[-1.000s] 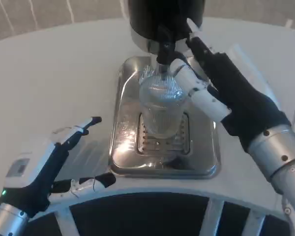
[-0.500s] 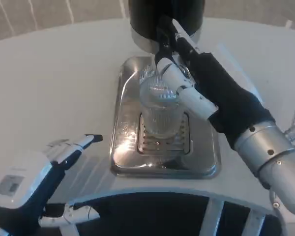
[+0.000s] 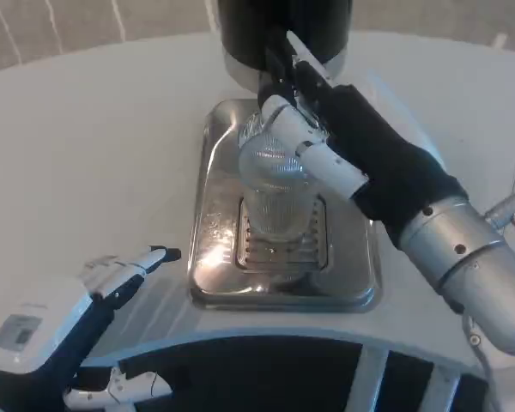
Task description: Grasp the cup under the faucet to collect the drink, then remove the cup.
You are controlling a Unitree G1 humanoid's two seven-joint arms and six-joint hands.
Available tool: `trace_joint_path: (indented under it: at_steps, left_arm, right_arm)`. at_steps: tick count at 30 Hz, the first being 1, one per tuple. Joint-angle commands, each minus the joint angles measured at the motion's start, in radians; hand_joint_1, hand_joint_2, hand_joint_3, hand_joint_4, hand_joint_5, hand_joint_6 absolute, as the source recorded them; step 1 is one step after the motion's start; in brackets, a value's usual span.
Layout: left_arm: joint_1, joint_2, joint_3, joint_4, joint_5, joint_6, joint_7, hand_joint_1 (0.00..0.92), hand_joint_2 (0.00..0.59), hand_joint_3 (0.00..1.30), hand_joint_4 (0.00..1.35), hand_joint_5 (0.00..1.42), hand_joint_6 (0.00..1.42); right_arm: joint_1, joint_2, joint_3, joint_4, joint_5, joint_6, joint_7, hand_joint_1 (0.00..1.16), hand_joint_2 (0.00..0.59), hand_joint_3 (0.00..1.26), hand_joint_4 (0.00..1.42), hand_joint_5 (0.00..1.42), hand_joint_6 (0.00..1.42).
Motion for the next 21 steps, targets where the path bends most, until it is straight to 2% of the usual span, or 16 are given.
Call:
trace_joint_path:
  at_steps: [1, 11, 21]
  left_arm:
    - [0.02, 0.016, 0.023, -0.006, -0.013, 0.007, -0.016, 0.139, 0.068, 0.19, 0.11, 0.18, 0.18]
    - [0.026, 0.014, 0.04, 0.001, -0.021, 0.009, -0.025, 0.128, 0.065, 0.18, 0.11, 0.18, 0.18]
    - [0.025, 0.014, 0.043, 0.01, -0.033, 0.011, -0.032, 0.126, 0.064, 0.18, 0.11, 0.17, 0.18]
  right_arm:
    - [-0.028, -0.024, 0.042, 0.016, 0.026, 0.015, 0.037, 0.03, 0.547, 0.0, 0.0, 0.0, 0.0]
    - [-0.046, -0.092, 0.096, 0.011, 0.026, 0.034, 0.074, 0.0, 0.532, 0.0, 0.0, 0.0, 0.0]
    - [-0.107, -0.181, 0.192, 0.024, -0.009, 0.048, 0.147, 0.0, 0.512, 0.0, 0.0, 0.0, 0.0]
